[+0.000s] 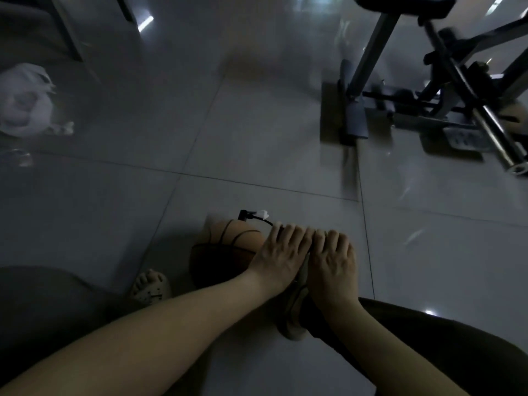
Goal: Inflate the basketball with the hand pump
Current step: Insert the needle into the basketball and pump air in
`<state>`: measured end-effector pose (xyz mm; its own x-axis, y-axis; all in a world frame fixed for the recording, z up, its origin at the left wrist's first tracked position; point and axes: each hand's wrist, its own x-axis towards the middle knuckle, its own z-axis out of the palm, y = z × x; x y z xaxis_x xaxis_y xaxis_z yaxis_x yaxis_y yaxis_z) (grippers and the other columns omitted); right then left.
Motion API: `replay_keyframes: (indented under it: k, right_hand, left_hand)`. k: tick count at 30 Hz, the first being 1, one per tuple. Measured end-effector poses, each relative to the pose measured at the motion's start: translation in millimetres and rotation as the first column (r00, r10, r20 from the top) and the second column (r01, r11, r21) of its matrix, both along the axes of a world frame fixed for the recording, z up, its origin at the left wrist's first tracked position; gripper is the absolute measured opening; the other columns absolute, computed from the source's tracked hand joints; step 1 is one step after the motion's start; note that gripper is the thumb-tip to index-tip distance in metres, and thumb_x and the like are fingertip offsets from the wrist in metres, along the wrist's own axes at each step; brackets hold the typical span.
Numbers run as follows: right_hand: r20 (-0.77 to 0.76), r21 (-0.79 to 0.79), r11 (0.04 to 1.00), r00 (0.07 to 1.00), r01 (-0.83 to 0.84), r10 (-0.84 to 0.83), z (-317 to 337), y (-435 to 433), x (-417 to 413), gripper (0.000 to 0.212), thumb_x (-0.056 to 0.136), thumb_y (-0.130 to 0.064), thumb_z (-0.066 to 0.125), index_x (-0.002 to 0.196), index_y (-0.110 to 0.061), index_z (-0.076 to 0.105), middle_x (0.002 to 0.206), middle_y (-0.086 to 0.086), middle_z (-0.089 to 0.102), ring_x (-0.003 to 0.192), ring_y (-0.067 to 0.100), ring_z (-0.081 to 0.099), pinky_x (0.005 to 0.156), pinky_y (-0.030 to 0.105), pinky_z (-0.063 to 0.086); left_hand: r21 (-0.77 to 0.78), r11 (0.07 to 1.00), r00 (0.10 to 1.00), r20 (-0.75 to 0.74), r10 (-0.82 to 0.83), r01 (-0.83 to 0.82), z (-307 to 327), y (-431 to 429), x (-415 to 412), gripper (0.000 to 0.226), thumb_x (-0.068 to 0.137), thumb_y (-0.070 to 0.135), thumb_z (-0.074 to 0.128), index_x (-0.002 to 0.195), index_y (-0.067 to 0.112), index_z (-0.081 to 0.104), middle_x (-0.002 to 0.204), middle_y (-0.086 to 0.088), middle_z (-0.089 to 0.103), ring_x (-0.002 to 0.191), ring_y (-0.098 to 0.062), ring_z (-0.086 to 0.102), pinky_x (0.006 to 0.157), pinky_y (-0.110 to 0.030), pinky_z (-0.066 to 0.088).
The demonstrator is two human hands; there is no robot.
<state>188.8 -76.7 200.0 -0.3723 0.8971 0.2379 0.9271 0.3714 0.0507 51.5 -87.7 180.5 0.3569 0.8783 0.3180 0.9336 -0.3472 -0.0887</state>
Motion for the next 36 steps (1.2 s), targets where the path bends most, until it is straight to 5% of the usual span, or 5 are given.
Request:
replay_keyframes:
  k: [14,18,26,30,36]
  right_hand:
    - [0.194,-0.355,0.92,0.975,0.169,-0.105,-43.2,24.2,-3.2,0.024,0.084,-0.022,0.064,0.102,-0.012,0.052,0.095,0.012,0.049,0.083,0.028,0.047,0.061,0.034,0.042]
    - [0.11,-0.4,0.913,0.993,0.075,-0.033,-10.8,21.5,2.1,0.014,0.094,-0.022,0.054,0.107,-0.017,0.051,0.102,0.004,0.052,0.092,0.023,0.052,0.077,0.032,0.043]
    - [-0.085,0.103,0.994,0.996,-0.022,0.03,92.1,28.1,-9.1,0.021,0.085,-0.014,0.037,0.095,-0.009,0.054,0.089,0.011,0.052,0.079,0.026,0.046,0.07,0.038,0.042]
    - [-0.029,0.036,0.998,0.998,-0.056,0.057,66.8,2.3,-11.2,0.025,0.087,-0.023,0.041,0.102,-0.008,0.056,0.092,0.011,0.05,0.081,0.025,0.043,0.075,0.038,0.04]
    - [0.037,-0.112,0.992,0.998,-0.049,0.054,12.6,-1.2,-1.7,0.053,0.094,-0.03,0.021,0.13,-0.004,0.049,0.11,0.016,0.052,0.094,0.032,0.049,0.092,0.045,0.041]
  left_hand:
    - [-0.344,0.938,0.994,-0.106,-0.009,-0.028,-40.0,28.6,9.4,0.048,0.093,0.024,0.02,0.137,0.006,0.024,0.129,-0.016,0.038,0.114,-0.034,0.036,0.106,-0.049,0.031]
    - [-0.361,0.932,0.985,-0.146,-0.09,0.031,-12.8,25.1,0.8,0.048,0.095,0.029,0.039,0.137,0.009,0.03,0.127,-0.014,0.037,0.115,-0.033,0.036,0.102,-0.046,0.032]
    - [0.002,0.994,0.989,0.096,-0.113,0.113,107.4,33.8,-21.8,0.035,0.084,0.035,0.049,0.112,0.013,0.05,0.106,-0.009,0.05,0.096,-0.026,0.044,0.082,-0.04,0.041]
    - [-0.021,0.998,0.996,0.064,-0.054,0.056,73.0,8.5,-11.6,0.046,0.085,0.039,0.058,0.12,0.009,0.05,0.11,-0.01,0.053,0.097,-0.027,0.044,0.087,-0.041,0.042]
    - [-0.152,0.987,0.992,-0.117,0.042,-0.06,-0.8,-4.4,-0.7,0.078,0.096,0.039,0.046,0.154,-0.003,0.016,0.147,-0.021,0.033,0.133,-0.039,0.034,0.122,-0.055,-0.001]
